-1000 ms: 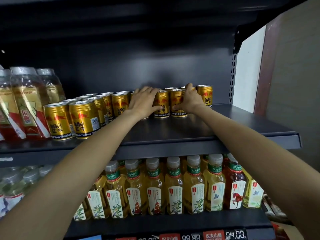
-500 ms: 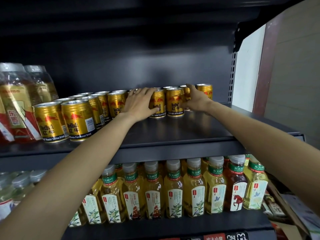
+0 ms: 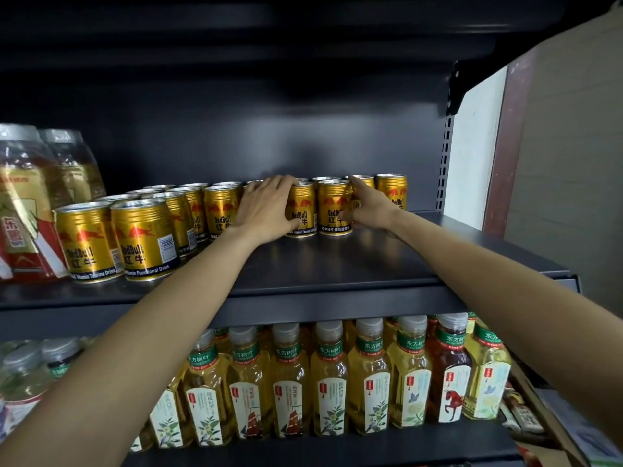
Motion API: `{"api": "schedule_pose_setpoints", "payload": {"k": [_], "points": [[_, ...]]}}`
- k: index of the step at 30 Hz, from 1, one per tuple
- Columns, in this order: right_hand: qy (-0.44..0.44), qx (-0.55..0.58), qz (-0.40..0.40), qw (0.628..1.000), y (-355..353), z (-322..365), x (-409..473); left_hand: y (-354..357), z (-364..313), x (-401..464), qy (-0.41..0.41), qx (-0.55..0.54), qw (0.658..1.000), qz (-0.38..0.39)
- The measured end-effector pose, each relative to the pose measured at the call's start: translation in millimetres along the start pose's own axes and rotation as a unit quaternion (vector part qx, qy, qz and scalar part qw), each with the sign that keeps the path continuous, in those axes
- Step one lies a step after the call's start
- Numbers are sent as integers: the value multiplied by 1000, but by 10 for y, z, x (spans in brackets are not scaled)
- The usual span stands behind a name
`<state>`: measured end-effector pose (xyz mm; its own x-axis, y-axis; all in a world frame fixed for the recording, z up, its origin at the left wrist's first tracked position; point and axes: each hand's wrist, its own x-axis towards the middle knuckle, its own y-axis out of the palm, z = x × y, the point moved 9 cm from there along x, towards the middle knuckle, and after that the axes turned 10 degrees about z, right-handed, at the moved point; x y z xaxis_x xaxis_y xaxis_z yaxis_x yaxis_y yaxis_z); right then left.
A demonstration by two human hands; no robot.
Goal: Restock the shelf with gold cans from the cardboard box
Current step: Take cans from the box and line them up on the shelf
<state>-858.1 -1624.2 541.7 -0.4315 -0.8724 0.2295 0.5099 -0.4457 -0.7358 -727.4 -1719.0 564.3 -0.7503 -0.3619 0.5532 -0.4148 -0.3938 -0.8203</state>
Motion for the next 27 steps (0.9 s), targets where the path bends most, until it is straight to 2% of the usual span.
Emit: {"api": "schedule_pose_setpoints", "payload": {"k": [5,10,15,18,20,25,27], "points": [[-1,21,29,999,37,-22,5,7,-8,-17,-5,4,1000,1],[-6,49,66,997,125,5,-100,-35,-60,-32,-15,22,999,46],[-63,-78,-49,994,-118,297,-641,-418,-286,-283,-8,-35,998,53],[-142,-29,-128,981,-194,455,-1168,-713,-578,-701,28,-61,998,3],[-186,22,-193,963,-174,477,-1598,-903,-744,-1080,44,-97,992,-63],[-232,82,-304,920,260,318,-2609,-1028,-968,-2184,63,-219,934,-276],[-232,68,-303,922,590,183,-2885,-785,-1019,-2539,40,-244,928,-278]]}}
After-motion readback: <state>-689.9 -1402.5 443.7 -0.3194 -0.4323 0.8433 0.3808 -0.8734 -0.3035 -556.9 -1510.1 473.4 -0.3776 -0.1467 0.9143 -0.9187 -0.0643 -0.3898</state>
